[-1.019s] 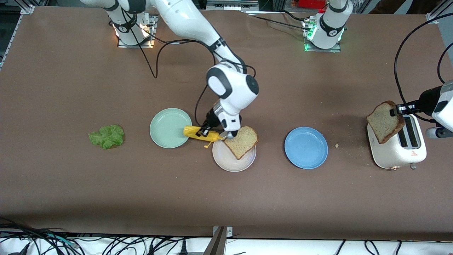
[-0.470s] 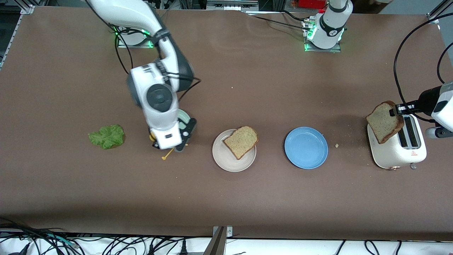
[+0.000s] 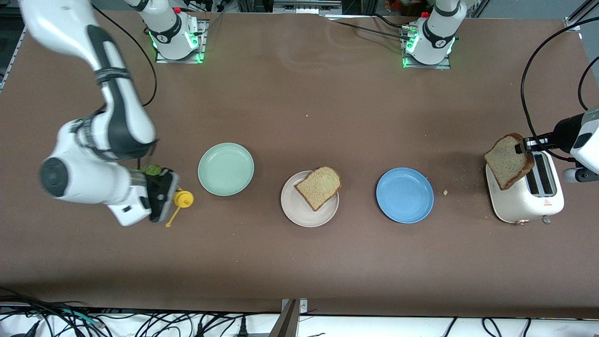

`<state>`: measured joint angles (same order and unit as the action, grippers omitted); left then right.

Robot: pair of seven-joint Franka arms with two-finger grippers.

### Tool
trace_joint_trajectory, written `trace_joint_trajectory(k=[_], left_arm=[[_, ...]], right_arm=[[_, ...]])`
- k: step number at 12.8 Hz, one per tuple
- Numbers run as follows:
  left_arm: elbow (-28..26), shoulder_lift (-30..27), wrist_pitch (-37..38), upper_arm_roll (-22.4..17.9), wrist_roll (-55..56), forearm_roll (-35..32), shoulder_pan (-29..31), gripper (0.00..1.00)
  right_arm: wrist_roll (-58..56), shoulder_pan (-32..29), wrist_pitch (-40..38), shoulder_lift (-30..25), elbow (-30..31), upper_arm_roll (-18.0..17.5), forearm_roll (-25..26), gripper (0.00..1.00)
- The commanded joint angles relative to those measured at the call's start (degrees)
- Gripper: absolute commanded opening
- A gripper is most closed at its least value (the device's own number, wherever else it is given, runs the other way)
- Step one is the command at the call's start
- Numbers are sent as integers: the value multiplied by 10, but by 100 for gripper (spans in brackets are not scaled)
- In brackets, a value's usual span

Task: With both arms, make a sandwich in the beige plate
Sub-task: 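Carry the mustard bottle back beside the mint-green plate with the right gripper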

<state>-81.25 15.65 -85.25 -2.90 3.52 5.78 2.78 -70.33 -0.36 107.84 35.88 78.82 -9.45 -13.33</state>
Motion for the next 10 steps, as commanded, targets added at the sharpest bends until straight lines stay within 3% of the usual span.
trace_joint_trajectory(k=[1,6,10], left_arm=[[-4,-4,-3,-3,-17,7,0,0],[-5,-4,-2,-2,-19,7,1,0],[-1,-3,-4,-3,-20,7,1,0]], right_arm=[[-95,-72,-45,24,5,-47,-74,0],[-342,-141,-112,114,4,-43,-236,0],[-424,-166,-128,125,6,-35,-242,0]])
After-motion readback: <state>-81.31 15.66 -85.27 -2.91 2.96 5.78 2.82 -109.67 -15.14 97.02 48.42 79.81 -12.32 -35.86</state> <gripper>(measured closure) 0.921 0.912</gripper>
